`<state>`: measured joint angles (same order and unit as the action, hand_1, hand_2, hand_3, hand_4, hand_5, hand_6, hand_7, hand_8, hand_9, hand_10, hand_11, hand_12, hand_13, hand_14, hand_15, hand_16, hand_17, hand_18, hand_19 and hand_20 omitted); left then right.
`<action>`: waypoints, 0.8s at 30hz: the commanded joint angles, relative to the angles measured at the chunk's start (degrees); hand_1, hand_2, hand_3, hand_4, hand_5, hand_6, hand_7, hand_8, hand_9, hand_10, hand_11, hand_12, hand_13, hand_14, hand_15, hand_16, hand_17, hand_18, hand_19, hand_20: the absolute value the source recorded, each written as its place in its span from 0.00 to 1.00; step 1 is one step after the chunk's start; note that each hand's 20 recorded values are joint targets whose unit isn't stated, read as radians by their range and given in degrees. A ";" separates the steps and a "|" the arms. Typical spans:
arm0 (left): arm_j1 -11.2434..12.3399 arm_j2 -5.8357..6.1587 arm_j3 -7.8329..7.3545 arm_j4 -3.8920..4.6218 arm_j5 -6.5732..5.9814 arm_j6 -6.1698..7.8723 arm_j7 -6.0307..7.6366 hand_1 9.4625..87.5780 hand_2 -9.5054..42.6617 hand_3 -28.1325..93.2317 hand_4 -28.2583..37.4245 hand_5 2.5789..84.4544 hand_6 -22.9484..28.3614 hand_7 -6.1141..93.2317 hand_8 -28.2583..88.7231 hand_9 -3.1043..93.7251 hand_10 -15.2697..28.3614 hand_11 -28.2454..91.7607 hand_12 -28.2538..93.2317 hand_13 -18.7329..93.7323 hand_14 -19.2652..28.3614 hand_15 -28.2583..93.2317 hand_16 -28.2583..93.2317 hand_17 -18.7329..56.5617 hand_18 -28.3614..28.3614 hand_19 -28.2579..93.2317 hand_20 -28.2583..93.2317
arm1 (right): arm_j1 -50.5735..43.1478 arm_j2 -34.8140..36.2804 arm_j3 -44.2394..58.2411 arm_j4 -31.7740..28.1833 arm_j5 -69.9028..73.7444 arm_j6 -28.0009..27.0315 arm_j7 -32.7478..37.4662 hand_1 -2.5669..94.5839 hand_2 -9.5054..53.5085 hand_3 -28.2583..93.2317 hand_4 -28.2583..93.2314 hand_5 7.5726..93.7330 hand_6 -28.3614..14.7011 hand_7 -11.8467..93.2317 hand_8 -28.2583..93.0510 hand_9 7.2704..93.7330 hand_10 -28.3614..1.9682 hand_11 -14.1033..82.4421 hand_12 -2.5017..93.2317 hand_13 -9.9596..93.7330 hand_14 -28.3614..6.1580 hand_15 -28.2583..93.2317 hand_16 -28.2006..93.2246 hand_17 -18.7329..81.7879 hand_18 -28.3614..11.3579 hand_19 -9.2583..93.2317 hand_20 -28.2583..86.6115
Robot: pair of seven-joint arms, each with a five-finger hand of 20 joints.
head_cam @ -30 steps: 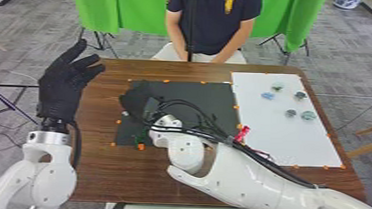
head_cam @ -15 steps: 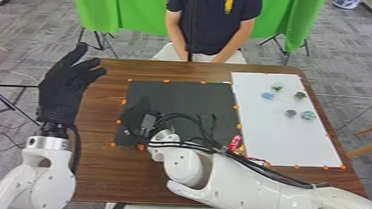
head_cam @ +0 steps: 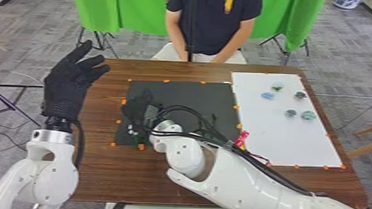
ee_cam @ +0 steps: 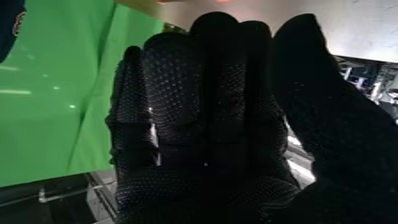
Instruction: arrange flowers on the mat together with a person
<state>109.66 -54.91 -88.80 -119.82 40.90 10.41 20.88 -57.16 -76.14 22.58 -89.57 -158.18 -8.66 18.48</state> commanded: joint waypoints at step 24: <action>23.40 4.01 -9.76 -5.10 -9.22 8.75 12.27 0.15 0.27 0.86 0.00 0.47 0.56 0.18 0.17 0.46 0.78 0.43 0.33 0.44 0.98 0.65 0.17 0.15 0.95 0.65 0.42 | -17.66 9.42 34.96 -26.62 59.56 3.05 13.27 0.42 0.02 0.82 0.03 0.63 0.69 0.27 0.13 0.72 0.49 0.51 0.21 0.72 0.47 0.71 0.36 0.44 0.13 0.76 0.42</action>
<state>128.13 -52.45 -97.87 -124.84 33.63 17.20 30.16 -64.85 -69.09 42.44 -113.24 -118.76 -7.36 29.92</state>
